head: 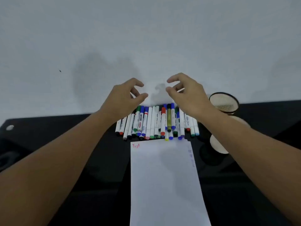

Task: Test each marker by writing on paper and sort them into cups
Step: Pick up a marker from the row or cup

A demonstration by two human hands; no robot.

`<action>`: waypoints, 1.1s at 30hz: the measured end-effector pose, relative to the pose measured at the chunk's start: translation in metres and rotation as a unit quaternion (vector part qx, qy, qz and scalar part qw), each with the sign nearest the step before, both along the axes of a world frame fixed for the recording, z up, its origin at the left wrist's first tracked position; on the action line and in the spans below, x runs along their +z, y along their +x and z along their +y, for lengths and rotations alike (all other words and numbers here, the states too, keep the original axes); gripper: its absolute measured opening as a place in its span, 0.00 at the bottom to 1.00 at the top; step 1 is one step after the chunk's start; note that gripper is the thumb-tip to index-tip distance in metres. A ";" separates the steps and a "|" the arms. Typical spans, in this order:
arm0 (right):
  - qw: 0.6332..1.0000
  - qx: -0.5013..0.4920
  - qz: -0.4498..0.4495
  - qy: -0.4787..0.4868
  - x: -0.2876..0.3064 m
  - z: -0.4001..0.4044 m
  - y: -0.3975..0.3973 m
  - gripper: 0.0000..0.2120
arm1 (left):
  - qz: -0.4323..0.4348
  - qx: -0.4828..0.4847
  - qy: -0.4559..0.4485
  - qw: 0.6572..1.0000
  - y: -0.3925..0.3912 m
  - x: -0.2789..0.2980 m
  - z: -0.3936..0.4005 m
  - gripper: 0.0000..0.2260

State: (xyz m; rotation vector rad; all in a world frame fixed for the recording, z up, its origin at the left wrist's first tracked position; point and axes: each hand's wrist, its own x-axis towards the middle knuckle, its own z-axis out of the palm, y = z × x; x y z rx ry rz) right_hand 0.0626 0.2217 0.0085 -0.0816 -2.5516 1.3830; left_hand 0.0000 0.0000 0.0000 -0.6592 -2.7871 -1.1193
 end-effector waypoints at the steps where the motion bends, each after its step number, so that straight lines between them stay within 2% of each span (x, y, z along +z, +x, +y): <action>1: 1.000 0.001 0.000 0.014 -0.013 -0.002 -0.002 0.10 | 0.002 -0.005 0.001 1.000 0.000 -0.012 0.001 0.15; 6: 0.997 -0.006 -0.015 0.070 -0.067 -0.006 -0.009 0.10 | 0.020 -0.001 0.024 1.000 0.001 -0.067 0.004 0.13; 10: 0.986 -0.004 -0.065 0.151 -0.089 -0.010 0.001 0.11 | 0.017 -0.006 0.025 1.000 0.019 -0.082 -0.005 0.14; 14: 0.960 0.001 -0.133 0.244 -0.106 -0.022 0.011 0.21 | 0.032 -0.014 -0.018 0.999 0.044 -0.085 -0.012 0.16; 17: 0.949 -0.001 -0.135 0.285 -0.114 -0.030 0.012 0.25 | 0.025 -0.016 -0.048 0.998 0.058 -0.085 -0.018 0.16; 22: 0.954 -0.024 -0.131 0.268 -0.119 -0.032 0.018 0.25 | 0.024 -0.013 -0.060 0.998 0.077 -0.083 -0.019 0.17; 26: 0.968 -0.040 -0.087 0.232 -0.118 -0.024 0.037 0.11 | 0.070 -0.014 -0.117 0.991 0.079 -0.083 -0.018 0.21; 27: 0.972 -0.035 -0.068 0.223 -0.117 -0.021 0.045 0.10 | 0.081 -0.013 -0.138 0.987 0.080 -0.084 -0.017 0.23; 31: 0.977 0.012 -0.013 0.215 -0.114 -0.010 0.080 0.14 | 0.113 -0.025 -0.219 0.969 0.094 -0.090 -0.013 0.27; 33: 0.976 0.032 -0.001 0.218 -0.115 -0.005 0.096 0.15 | 0.111 -0.033 -0.226 0.967 0.102 -0.093 -0.013 0.27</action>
